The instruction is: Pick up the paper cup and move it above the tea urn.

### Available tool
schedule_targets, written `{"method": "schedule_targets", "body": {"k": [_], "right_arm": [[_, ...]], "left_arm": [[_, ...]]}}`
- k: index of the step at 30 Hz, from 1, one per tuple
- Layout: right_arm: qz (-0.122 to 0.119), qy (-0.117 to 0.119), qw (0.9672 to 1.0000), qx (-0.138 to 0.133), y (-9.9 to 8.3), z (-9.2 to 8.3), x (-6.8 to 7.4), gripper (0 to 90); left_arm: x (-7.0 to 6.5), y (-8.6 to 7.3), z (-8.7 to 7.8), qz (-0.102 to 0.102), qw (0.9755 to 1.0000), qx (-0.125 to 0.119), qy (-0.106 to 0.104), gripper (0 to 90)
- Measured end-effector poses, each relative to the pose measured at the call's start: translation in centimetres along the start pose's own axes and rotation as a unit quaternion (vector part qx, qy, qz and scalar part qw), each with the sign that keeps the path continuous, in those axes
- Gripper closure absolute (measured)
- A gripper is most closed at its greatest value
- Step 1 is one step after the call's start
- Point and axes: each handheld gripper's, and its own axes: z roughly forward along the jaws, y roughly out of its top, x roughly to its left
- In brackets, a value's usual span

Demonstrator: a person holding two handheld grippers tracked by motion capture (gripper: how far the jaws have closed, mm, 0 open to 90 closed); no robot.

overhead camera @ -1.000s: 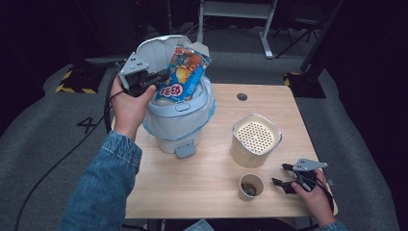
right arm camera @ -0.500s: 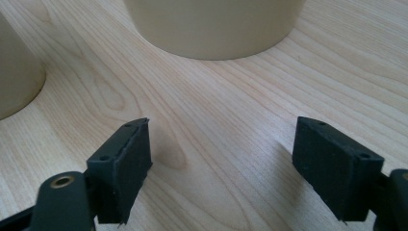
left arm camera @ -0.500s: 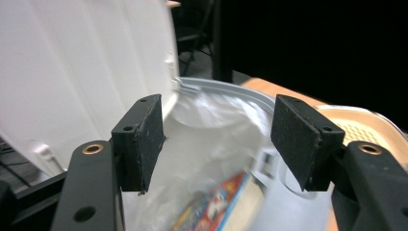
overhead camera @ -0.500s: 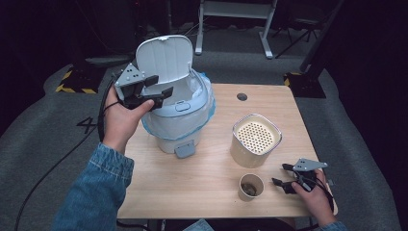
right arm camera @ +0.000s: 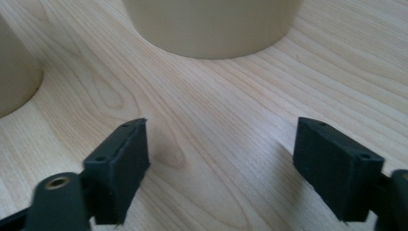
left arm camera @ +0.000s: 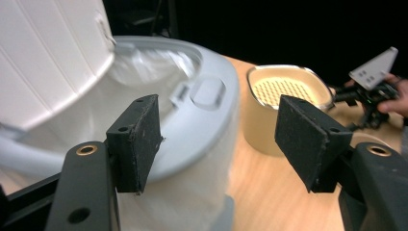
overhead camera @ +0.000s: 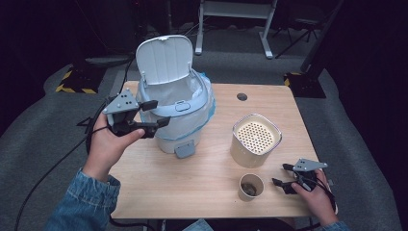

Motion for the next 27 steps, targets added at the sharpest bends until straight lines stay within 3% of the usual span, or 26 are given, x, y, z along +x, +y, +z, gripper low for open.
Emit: {"method": "schedule_targets", "body": {"k": [7, 12, 24, 27], "right_arm": [[-0.016, -0.002, 0.9998, 0.011, 0.0, -0.6, 0.5, 20.0], [-0.015, 0.014, 0.9996, 0.019, 0.3, -1.3, 0.9, 21.1], [-0.002, 0.039, 0.9992, 0.001, 0.3, -2.4, 1.9, 16.3], [0.0, 0.043, 0.9991, -0.003, 0.4, -2.6, 2.2, 16.0]], "left_arm": [[-1.1, -3.4, 0.1, -0.01, 0.9994, 0.021, -0.025, 33.3], [-1.6, -5.7, 0.5, -0.018, 0.9988, 0.027, -0.035, 33.1], [-2.4, -10.4, 2.2, -0.038, 0.9975, 0.046, -0.038, 33.0], [-2.6, -11.6, 3.0, -0.034, 0.9961, 0.072, -0.036, 32.9]]}}
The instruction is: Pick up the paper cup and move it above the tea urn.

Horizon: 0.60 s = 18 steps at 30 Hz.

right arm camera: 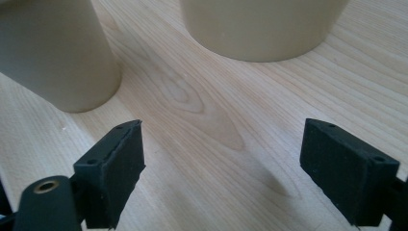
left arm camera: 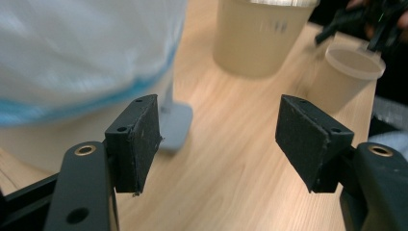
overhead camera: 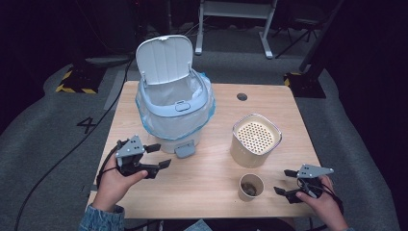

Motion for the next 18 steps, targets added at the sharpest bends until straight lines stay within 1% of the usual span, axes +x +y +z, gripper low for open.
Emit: {"method": "schedule_targets", "body": {"k": [4, 10, 14, 15, 18], "right_arm": [[0.004, 0.0, 1.0, -0.002, 0.1, -0.1, 0.5, 16.5], [-0.011, 0.006, 0.9999, 0.004, 0.1, -0.2, 1.2, 20.4], [-0.016, 0.011, 0.9998, 0.001, 0.2, -0.4, 1.5, 21.8], [-0.018, 0.013, 0.9997, 0.0, 0.3, -0.4, 1.6, 22.1], [-0.023, 0.018, 0.9996, 0.0, 0.3, -0.4, 1.9, 22.8]], "left_arm": [[0.2, -1.1, 0.7, -0.007, 0.9999, 0.011, 0.001, 32.9], [0.6, -2.7, 1.8, -0.016, 0.9995, 0.027, 0.002, 31.9], [0.9, -3.8, 2.6, -0.024, 0.9987, 0.043, 0.01, 30.0], [0.9, -4.1, 2.8, -0.035, 0.9982, 0.046, 0.012, 29.3], [1.1, -4.8, 3.2, -0.044, 0.997, 0.061, 0.02, 26.2]]}}
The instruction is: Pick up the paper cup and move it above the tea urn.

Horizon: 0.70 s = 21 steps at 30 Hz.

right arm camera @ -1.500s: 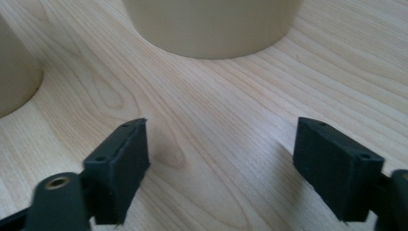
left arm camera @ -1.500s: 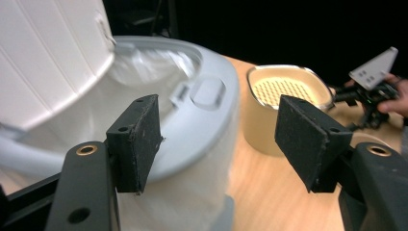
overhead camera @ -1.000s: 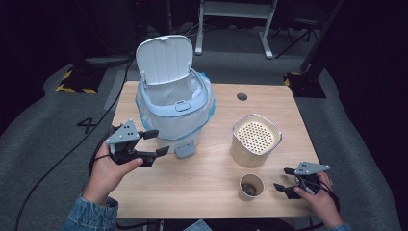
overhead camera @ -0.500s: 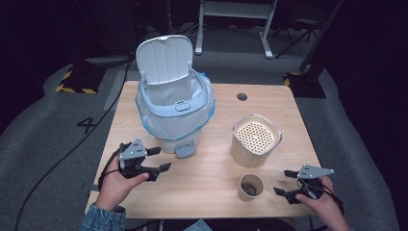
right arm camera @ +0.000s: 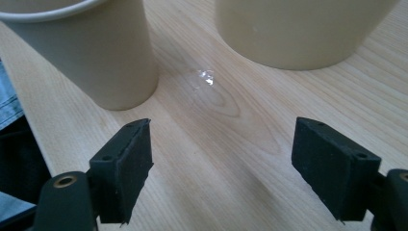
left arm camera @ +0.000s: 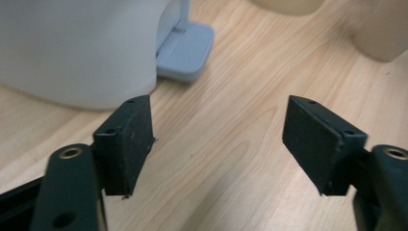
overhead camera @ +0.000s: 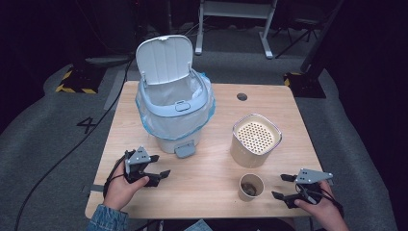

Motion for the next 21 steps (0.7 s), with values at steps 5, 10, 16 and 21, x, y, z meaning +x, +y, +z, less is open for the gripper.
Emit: {"method": "schedule_targets", "body": {"k": [5, 10, 16, 21], "right_arm": [[-0.009, 0.011, 0.9999, 0.002, 0.2, 0.0, 0.6, 23.0], [-0.016, 0.02, 0.9997, 0.002, 0.3, 0.2, 1.1, 22.5], [-0.023, 0.022, 0.9994, -0.012, 0.5, 0.6, 1.8, 21.4], [-0.028, 0.033, 0.999, -0.011, 0.7, 0.9, 2.3, 20.7]], "left_arm": [[0.5, -0.8, 0.7, 0.002, 0.9994, 0.028, 0.019, 24.0], [0.9, -1.3, 1.3, 0.015, 0.9978, 0.057, 0.032, 22.6], [1.3, -1.8, 1.9, 0.024, 0.9947, 0.086, 0.052, 19.1], [1.8, -2.3, 2.4, 0.023, 0.9939, 0.087, 0.064, 16.5]]}}
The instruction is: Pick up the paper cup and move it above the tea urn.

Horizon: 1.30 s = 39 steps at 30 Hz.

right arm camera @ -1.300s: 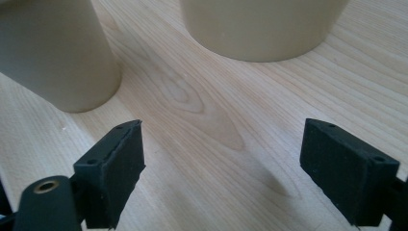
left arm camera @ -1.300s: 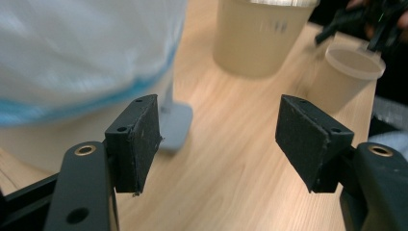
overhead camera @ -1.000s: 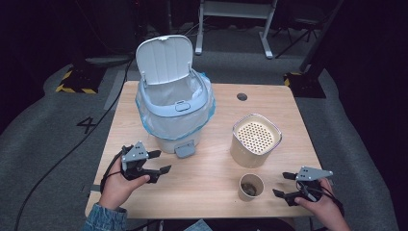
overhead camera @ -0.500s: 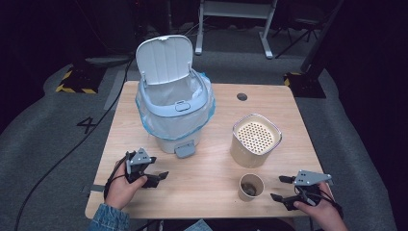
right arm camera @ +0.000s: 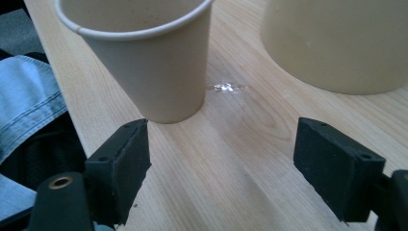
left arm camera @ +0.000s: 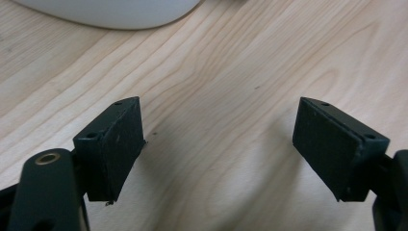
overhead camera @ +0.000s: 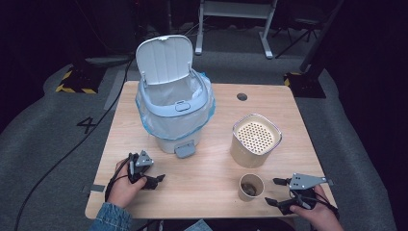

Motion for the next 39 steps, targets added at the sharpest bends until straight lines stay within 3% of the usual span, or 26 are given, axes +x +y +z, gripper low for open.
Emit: {"method": "schedule_targets", "body": {"k": [1, 4, 11, 20, 29, 39], "right_arm": [[-0.001, 0.001, 1.0, 0.0, 0.0, 0.1, 0.1, 20.5], [-0.003, 0.007, 1.0, 0.0, 0.1, 0.3, 0.4, 19.7], [0.003, 0.009, 0.9998, -0.015, 0.4, 0.7, 0.9, 18.1], [-0.009, 0.02, 0.9996, -0.019, 0.8, 1.4, 1.7, 17.9], [-0.01, 0.042, 0.9984, -0.037, 1.6, 3.4, 2.1, 21.1], [-0.019, 0.032, 0.9966, -0.073, 1.5, 5.0, 2.6, 22.7]], "left_arm": [[0.1, -0.1, 0.1, -0.007, 1.0, -0.003, -0.004, 15.4], [0.4, -0.3, 0.4, -0.001, 0.9998, -0.017, -0.01, 13.1], [0.6, -0.2, 0.4, 0.006, 0.9998, -0.015, -0.014, 11.4], [0.6, -0.2, 0.5, 0.006, 0.9998, -0.015, -0.014, 11.1], [0.6, -0.2, 0.4, 0.006, 0.9998, -0.016, -0.013, 11.3], [0.6, -0.1, 0.5, 0.004, 0.9997, -0.016, -0.016, 11.1]]}}
